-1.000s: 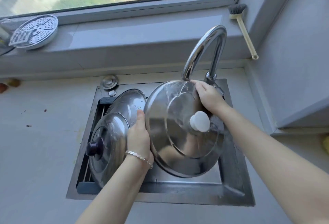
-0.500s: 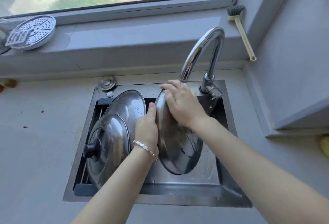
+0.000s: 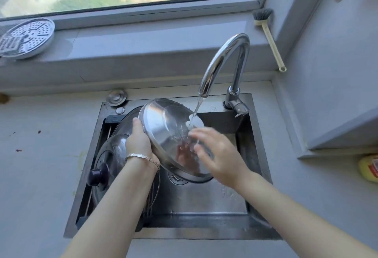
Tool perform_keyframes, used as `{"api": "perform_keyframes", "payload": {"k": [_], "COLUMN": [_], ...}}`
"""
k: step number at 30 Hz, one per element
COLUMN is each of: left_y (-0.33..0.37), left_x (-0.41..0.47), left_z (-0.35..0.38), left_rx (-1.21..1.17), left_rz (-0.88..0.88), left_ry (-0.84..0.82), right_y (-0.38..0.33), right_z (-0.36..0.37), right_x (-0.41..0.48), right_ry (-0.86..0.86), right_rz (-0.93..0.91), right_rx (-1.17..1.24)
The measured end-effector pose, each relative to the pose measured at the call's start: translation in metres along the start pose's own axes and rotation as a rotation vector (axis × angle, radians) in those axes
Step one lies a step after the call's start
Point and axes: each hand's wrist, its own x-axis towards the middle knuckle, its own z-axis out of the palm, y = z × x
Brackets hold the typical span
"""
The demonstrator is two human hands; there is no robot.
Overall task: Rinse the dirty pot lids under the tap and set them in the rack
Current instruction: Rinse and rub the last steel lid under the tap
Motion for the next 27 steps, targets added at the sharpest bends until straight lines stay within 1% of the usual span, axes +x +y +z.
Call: {"api": "perform_keyframes", "payload": {"k": [1,2,3,4,5,7,9,11,13,14,16,18,19,20,22,23,24,26,27], "left_y": [0.001,0.002,0.003,0.004,0.005,0.01,0.015,0.017,0.016,0.016,0.015,0.014,0.014,0.015,0.014,0.013,0.012,0.012,0.011], "left_x": [0.001,0.001,-0.001,-0.002,-0.002,0.0,0.002,0.003,0.002,0.001,0.0,0.0,-0.001,-0.001,-0.002,-0.004,-0.006,-0.011,-0.014], "left_z": [-0.001,-0.002,-0.002,-0.003,-0.003,-0.007,-0.012,-0.016,-0.017,-0.017,-0.018,-0.019,-0.019,-0.018,-0.018,-0.017,-0.014,-0.007,-0.002], "left_rx": [0.02,0.044,0.067,0.082,0.098,0.137,0.142,0.104,0.11,0.116,0.145,0.206,0.225,0.231,0.246,0.249,0.257,0.372,0.463], "left_rz": [0.026,0.051,0.076,0.097,0.113,0.156,0.193,0.206,0.221,0.219,0.215,0.241,0.245,0.244,0.239,0.241,0.26,0.375,0.443], "left_ry": [-0.005,-0.011,-0.009,-0.007,-0.006,0.015,0.048,0.048,0.047,0.053,0.072,0.093,0.101,0.106,0.101,0.088,0.071,0.04,0.021], "right_y": [0.005,0.009,0.012,0.014,0.012,0.005,-0.001,-0.004,-0.008,-0.008,-0.005,-0.002,-0.001,-0.002,-0.003,-0.001,0.001,0.006,0.009], "right_z": [-0.003,-0.005,-0.004,-0.002,0.0,0.003,0.006,0.006,0.004,0.005,0.01,0.018,0.022,0.025,0.027,0.027,0.025,0.023,0.023], "right_x": [0.012,0.026,0.038,0.049,0.058,0.07,0.082,0.095,0.104,0.106,0.102,0.09,0.085,0.082,0.08,0.08,0.079,0.075,0.071], "right_ry": [0.076,0.084,0.024,-0.047,-0.091,-0.126,-0.185,-0.242,-0.241,-0.231,-0.162,-0.025,0.016,0.013,-0.083,-0.114,-0.118,-0.124,-0.181], "right_rz": [0.168,0.326,0.44,0.477,0.459,0.435,0.503,0.68,0.94,1.007,1.008,0.845,0.734,0.652,0.572,0.566,0.593,0.686,0.744], "right_rx": [0.017,0.005,-0.022,-0.07,-0.126,-0.205,-0.183,-0.1,0.067,0.132,0.245,0.263,0.208,0.121,-0.103,-0.183,-0.205,-0.155,-0.108]}}
